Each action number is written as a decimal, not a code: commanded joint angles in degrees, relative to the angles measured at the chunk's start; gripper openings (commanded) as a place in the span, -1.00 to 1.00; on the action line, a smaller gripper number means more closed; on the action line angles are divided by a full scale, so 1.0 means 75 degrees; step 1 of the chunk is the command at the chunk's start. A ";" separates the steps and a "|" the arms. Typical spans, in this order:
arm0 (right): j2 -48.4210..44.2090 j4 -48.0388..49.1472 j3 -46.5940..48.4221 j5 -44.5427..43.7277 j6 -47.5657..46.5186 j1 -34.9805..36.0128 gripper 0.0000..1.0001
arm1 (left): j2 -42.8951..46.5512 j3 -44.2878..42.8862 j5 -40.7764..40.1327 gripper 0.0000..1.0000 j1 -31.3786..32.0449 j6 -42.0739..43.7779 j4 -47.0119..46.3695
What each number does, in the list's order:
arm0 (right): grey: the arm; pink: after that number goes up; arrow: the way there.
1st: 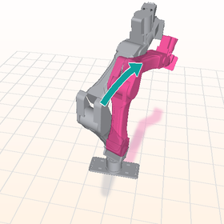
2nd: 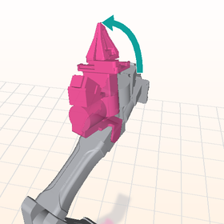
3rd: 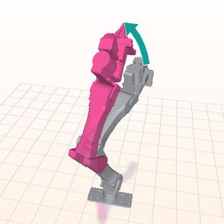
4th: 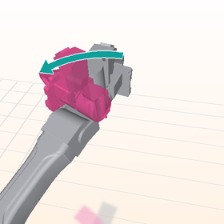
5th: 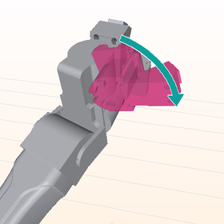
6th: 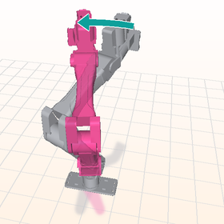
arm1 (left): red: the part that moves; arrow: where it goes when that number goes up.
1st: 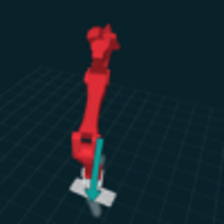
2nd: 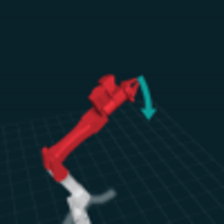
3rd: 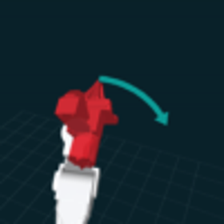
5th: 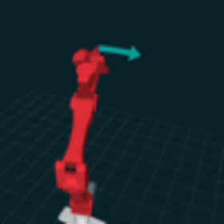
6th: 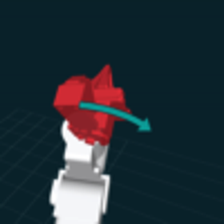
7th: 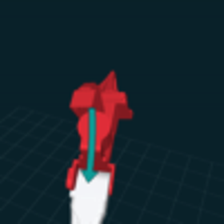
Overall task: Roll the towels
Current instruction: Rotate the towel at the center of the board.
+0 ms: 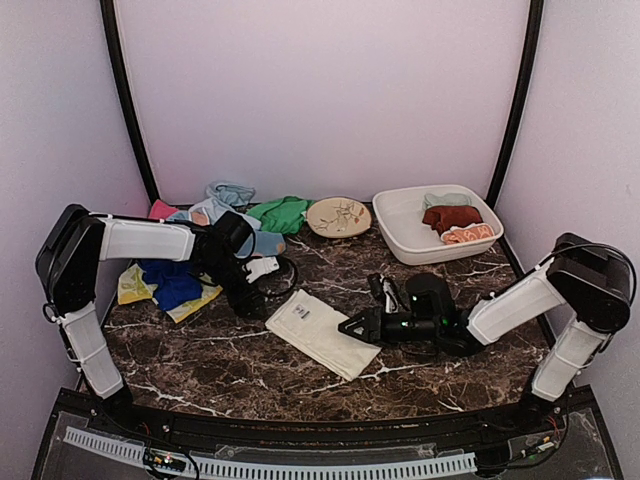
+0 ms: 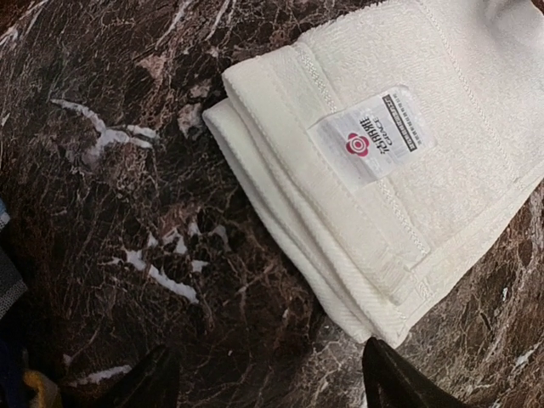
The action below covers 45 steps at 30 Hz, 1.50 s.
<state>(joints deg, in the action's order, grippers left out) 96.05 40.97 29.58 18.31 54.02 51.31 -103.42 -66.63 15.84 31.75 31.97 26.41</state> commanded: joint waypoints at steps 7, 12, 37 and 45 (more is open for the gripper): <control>0.0515 0.0467 -0.0125 0.1467 0.0340 0.0401 -0.39 | 0.0294 0.0024 0.0155 0.47 0.0095 -0.0211 0.0190; 0.1365 0.0516 -0.0001 0.1847 0.0405 0.0545 -0.43 | 0.0000 -0.0294 0.0164 0.46 0.0338 -0.0304 0.0383; -0.0008 -0.1560 0.0693 0.0279 -0.0217 0.0687 -0.25 | -0.1298 -0.0776 -0.1966 0.21 0.1122 -0.0269 -0.0387; -0.0686 -0.4084 0.1245 -0.0448 -0.1656 0.0028 -0.29 | -0.1343 -0.1463 -0.2569 0.28 0.1111 0.0301 -0.0708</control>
<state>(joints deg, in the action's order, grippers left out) 90.37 23.83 36.75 19.62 48.86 53.56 -112.77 -74.89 1.32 40.36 31.46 21.89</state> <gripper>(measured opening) 0.373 0.632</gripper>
